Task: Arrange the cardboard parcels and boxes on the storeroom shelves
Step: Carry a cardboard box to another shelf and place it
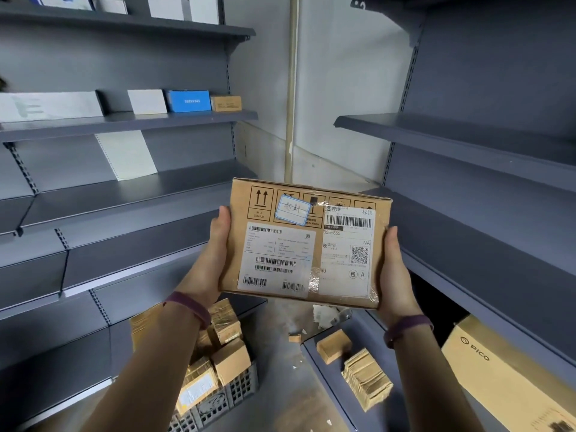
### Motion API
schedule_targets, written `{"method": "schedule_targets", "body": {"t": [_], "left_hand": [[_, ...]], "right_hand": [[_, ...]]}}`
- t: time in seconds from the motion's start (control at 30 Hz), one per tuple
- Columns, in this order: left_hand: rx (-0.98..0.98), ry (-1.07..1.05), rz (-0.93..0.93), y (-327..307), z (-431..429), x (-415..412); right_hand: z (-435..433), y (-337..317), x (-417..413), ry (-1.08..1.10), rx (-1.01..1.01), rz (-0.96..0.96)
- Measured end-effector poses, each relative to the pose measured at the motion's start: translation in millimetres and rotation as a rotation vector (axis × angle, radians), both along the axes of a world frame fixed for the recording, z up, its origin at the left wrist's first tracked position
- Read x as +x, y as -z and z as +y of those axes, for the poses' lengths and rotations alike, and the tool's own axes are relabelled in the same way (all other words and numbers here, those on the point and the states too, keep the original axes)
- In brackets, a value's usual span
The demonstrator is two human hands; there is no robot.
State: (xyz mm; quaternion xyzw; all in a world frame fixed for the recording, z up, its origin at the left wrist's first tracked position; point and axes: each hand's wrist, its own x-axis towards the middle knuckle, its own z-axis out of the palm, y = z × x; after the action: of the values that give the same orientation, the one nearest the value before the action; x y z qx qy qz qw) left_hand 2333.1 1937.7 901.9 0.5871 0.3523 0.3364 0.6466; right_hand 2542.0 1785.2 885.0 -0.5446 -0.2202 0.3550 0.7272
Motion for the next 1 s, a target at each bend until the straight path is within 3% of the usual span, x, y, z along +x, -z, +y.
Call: {"method": "schedule_targets", "body": {"t": [0.33,0.6,1.0], "left_hand": [[-0.069,0.137,0.008,11.6,37.9,0.7],[-0.119,0.391,0.096,23.0,51.9,10.4],[-0.184,0.788,0.162,41.9,-35.2,73.5]], "right_hand": [[0.4,7.6,-37.5,0.191,-0.049,-0.030],[-22.4,18.4,-69.2,0.367,-0.057,0.026],[-130.8,23.8,-104.3,0.832,-0.105,0.081]]}}
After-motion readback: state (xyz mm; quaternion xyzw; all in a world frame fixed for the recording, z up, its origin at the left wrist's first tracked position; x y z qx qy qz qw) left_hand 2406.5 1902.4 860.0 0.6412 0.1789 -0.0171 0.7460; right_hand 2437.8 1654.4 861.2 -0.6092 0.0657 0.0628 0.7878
